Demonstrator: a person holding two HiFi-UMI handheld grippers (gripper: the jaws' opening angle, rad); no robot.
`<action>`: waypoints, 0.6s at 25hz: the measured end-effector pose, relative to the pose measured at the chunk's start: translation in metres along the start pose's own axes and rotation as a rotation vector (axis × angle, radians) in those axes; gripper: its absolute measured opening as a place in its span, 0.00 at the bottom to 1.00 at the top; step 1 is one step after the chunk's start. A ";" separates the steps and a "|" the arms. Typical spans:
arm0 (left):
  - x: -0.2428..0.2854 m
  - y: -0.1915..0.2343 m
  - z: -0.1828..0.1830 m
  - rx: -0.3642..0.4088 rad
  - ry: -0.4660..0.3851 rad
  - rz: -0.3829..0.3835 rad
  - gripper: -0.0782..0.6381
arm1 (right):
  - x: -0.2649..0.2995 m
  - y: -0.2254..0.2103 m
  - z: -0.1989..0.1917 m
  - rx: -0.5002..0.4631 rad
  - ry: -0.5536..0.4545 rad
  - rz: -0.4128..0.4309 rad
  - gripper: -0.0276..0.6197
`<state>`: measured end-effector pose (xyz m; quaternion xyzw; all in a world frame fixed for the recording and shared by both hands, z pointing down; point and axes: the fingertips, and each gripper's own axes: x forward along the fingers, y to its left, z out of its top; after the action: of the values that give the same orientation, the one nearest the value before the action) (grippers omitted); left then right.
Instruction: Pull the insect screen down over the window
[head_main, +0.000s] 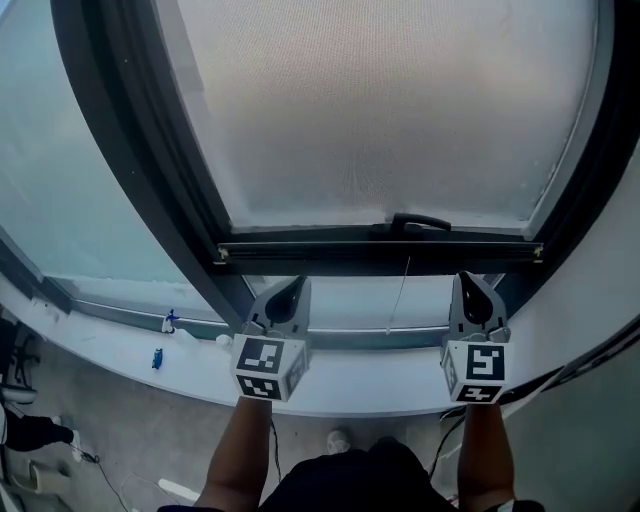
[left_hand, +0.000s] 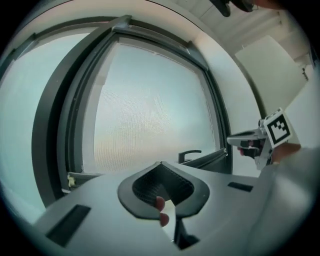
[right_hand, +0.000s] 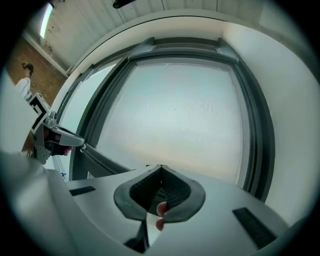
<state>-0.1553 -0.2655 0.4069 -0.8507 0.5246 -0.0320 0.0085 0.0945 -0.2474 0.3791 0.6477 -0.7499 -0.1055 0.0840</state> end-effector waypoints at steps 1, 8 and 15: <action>-0.004 -0.004 -0.002 -0.014 -0.004 0.003 0.11 | -0.004 0.006 -0.003 0.005 0.005 0.006 0.05; -0.035 -0.054 -0.013 0.043 0.021 -0.004 0.11 | -0.045 0.036 0.004 -0.022 -0.032 0.079 0.05; -0.084 -0.111 -0.025 0.023 0.080 0.064 0.11 | -0.120 0.032 -0.010 0.042 -0.038 0.110 0.05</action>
<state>-0.0956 -0.1407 0.4337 -0.8315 0.5508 -0.0717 -0.0018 0.0841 -0.1245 0.3987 0.6049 -0.7879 -0.0971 0.0617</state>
